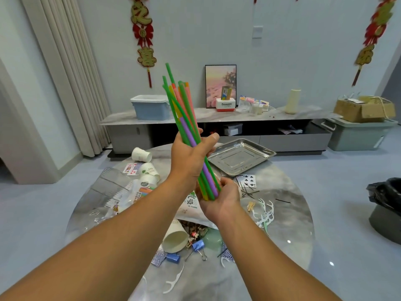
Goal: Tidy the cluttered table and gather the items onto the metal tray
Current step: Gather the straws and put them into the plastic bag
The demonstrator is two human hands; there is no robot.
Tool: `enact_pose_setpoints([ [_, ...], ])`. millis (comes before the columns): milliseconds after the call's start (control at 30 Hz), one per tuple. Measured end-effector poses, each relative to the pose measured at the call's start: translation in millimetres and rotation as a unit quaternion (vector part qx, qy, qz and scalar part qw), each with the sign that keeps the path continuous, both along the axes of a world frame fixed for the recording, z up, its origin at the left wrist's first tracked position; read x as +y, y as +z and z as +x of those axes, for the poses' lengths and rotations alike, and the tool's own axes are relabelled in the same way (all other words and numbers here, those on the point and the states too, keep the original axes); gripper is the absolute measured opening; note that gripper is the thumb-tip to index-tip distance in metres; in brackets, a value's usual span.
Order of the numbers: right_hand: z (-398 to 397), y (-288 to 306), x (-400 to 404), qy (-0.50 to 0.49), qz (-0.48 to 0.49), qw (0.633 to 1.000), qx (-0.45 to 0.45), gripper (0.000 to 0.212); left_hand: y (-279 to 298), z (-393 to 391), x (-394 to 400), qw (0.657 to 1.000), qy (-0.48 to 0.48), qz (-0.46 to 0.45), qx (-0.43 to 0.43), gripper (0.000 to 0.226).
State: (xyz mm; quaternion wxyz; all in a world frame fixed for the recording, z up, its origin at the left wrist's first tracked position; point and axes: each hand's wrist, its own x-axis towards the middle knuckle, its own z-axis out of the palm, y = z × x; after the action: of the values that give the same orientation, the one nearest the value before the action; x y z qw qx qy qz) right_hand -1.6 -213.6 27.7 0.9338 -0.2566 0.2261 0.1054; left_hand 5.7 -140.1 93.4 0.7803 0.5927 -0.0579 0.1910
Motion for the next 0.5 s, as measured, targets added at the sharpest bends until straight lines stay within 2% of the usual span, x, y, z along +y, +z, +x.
enact_pose_setpoints([
  [200, -2.3, -3.5, 0.5, 0.061, -0.005, 0.996, -0.072, 0.05, -14.3, -3.2, -6.5, 0.999, 0.009, 0.018, 0.046, 0.024],
  [300, -2.3, -2.0, -4.8, 0.11, -0.091, 0.977, -0.161, 0.056, -16.7, 0.8, -2.4, 0.996, 0.043, 0.049, 0.059, 0.027],
  [400, -1.6, 7.2, -15.5, 0.154, -0.279, 0.909, -0.267, 0.035, -14.1, 6.4, 6.3, 0.994, 0.061, 0.062, 0.07, 0.027],
  [433, -1.0, 10.4, -20.2, 0.181, -0.321, 0.878, -0.306, 0.035, -14.1, 7.6, 9.4, 0.993, 0.061, 0.065, 0.076, 0.025],
  [500, 0.4, 14.2, -30.7, 0.267, -0.389, 0.8, -0.37, 0.05, -14.8, 9.9, 13.9, 0.994, 0.04, 0.06, 0.082, 0.022],
])
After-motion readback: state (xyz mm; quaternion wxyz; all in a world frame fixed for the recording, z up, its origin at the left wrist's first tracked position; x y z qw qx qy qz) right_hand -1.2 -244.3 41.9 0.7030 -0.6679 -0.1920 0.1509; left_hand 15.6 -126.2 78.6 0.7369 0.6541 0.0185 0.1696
